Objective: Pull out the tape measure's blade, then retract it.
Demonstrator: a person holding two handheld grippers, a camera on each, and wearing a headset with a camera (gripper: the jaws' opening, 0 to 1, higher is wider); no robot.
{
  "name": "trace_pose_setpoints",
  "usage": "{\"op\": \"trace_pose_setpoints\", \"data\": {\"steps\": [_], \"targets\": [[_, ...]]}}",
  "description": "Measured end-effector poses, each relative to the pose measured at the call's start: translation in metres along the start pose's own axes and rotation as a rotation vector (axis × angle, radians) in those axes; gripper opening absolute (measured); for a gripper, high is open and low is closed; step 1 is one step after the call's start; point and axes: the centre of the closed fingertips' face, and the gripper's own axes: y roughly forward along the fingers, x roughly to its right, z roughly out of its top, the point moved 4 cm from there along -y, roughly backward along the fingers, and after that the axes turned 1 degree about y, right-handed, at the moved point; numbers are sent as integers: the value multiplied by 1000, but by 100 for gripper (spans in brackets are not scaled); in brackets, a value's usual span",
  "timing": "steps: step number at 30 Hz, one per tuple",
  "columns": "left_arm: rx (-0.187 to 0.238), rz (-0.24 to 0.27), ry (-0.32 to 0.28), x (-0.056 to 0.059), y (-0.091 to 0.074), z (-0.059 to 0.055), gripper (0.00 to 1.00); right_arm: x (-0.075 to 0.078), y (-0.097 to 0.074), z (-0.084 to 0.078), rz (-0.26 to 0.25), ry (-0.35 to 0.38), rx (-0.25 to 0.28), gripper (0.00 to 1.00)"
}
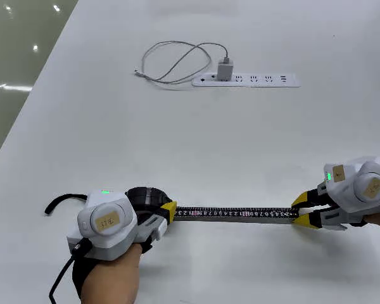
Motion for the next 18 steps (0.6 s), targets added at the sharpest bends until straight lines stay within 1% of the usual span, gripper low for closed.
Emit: {"op": "trace_pose_setpoints", "data": {"steps": [3, 8, 18], "targets": [[-3, 0, -6, 0, 0, 0, 60, -1, 0, 0, -2, -3, -6, 12], [-6, 3, -12, 0, 1, 0, 60, -1, 1, 1, -12, -30, -18, 11], [-13, 13, -21, 1, 1, -1, 61, 0, 1, 1, -14, -29, -18, 11]]}}
